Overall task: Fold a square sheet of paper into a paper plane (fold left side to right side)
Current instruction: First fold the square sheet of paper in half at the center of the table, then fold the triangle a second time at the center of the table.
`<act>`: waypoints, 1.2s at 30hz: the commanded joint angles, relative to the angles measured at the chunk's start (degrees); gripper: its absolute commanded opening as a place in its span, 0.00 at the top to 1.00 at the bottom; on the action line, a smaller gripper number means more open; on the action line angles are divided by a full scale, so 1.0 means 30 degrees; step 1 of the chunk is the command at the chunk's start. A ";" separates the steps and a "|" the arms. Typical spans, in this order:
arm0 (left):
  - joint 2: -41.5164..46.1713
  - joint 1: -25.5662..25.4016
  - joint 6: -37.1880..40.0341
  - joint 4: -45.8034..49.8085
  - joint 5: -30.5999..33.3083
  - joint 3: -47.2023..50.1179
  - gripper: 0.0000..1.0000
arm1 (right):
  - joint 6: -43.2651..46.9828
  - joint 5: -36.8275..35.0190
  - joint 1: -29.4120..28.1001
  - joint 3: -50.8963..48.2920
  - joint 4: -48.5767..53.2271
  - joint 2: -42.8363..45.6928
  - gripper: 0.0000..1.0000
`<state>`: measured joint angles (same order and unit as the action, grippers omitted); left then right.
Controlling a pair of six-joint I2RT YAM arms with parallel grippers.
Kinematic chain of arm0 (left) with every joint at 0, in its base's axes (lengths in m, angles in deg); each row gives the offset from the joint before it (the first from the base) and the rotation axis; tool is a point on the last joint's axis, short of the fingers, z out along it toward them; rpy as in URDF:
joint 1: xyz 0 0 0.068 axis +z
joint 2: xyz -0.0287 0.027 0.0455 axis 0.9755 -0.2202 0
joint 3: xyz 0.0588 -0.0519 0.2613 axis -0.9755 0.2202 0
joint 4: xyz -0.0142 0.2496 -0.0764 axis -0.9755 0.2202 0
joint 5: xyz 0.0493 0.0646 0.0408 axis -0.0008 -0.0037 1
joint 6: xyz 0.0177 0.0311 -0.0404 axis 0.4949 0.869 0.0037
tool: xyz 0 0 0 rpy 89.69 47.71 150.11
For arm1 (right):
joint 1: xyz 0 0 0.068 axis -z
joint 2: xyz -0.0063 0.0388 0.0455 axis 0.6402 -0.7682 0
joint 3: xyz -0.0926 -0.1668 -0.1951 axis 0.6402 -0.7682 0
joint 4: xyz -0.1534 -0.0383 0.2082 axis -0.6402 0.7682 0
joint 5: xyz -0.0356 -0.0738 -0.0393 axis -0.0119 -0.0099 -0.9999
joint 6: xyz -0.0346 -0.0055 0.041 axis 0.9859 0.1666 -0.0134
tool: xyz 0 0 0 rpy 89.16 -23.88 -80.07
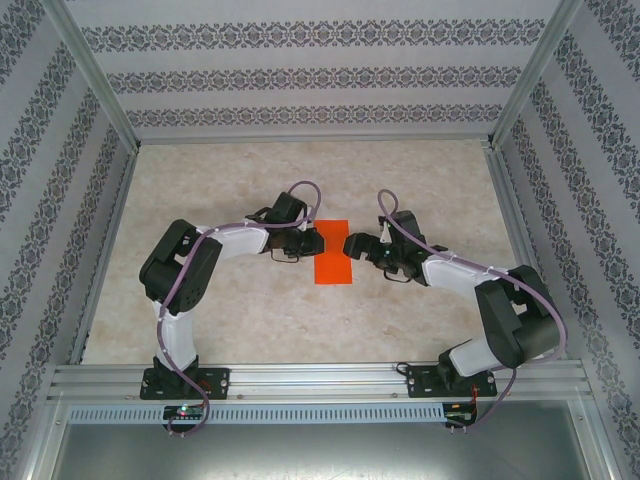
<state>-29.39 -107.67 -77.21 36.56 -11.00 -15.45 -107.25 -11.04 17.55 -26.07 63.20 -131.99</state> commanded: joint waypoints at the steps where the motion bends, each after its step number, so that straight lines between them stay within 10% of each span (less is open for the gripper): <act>1: 0.0023 -0.0358 0.0081 0.0523 0.0902 -0.0191 0.81 | -0.0460 0.0493 0.0075 0.0002 -0.0949 -0.0153 0.02; 36: 0.0169 -0.1178 0.0748 0.1870 0.2937 0.0593 0.83 | -0.0741 0.3967 -0.0075 0.3893 0.6005 -0.3612 0.46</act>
<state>-29.39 -110.30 -75.89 39.88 -3.37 -14.97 -107.04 -2.54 17.55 -15.41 79.52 -140.86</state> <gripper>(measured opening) 0.167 0.545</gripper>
